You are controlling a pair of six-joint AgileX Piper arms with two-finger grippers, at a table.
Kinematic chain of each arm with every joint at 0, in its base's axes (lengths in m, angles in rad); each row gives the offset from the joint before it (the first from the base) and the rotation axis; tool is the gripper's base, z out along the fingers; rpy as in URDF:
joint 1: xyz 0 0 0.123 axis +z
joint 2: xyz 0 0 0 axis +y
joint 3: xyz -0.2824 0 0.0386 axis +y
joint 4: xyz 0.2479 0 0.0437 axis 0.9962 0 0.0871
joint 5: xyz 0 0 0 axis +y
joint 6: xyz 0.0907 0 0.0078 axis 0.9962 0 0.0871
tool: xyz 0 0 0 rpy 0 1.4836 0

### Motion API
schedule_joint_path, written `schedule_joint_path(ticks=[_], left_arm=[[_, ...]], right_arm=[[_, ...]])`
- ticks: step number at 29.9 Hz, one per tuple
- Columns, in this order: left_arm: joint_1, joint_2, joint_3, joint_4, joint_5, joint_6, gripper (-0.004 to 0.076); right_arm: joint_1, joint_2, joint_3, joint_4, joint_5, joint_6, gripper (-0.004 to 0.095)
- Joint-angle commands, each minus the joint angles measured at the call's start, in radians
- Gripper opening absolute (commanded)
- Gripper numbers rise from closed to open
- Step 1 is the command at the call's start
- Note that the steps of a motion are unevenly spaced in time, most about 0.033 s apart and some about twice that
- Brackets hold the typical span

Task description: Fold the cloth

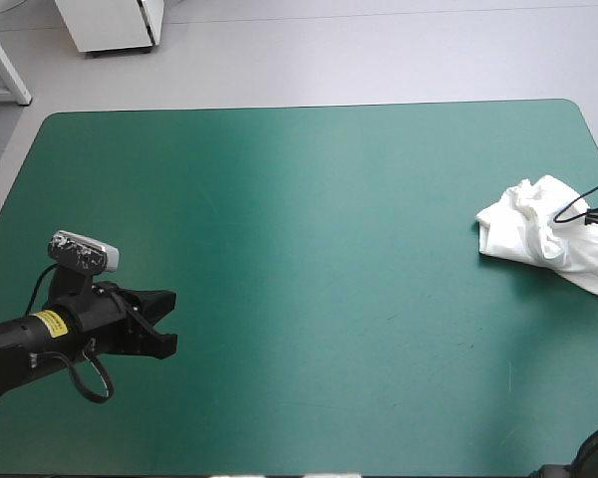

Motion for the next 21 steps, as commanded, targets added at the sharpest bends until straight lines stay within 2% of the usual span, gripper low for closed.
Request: schedule_joint_path(ticks=[1, 8, 16, 21], left_arm=[[-0.002, -0.003, -0.025, -0.031, -0.058, -0.003, -0.0009], [-0.002, -0.003, -0.025, -0.031, -0.060, -0.003, -0.0009], [-0.002, -0.003, -0.025, -0.031, -0.060, -0.003, -0.0009], [-0.002, -0.003, -0.025, -0.031, -0.058, -0.003, -0.0009]], right_arm=[[-0.008, -0.103, -0.033, -0.035, 0.002, 0.000, 0.0410], [-0.008, -0.252, -0.033, 0.018, 0.011, 0.000, 0.0405], [-0.008, -0.494, -0.033, 0.225, 0.011, -0.008, 0.0388], [-0.008, -0.667, -0.027, 0.383, 0.002, -0.028, 0.0282]])
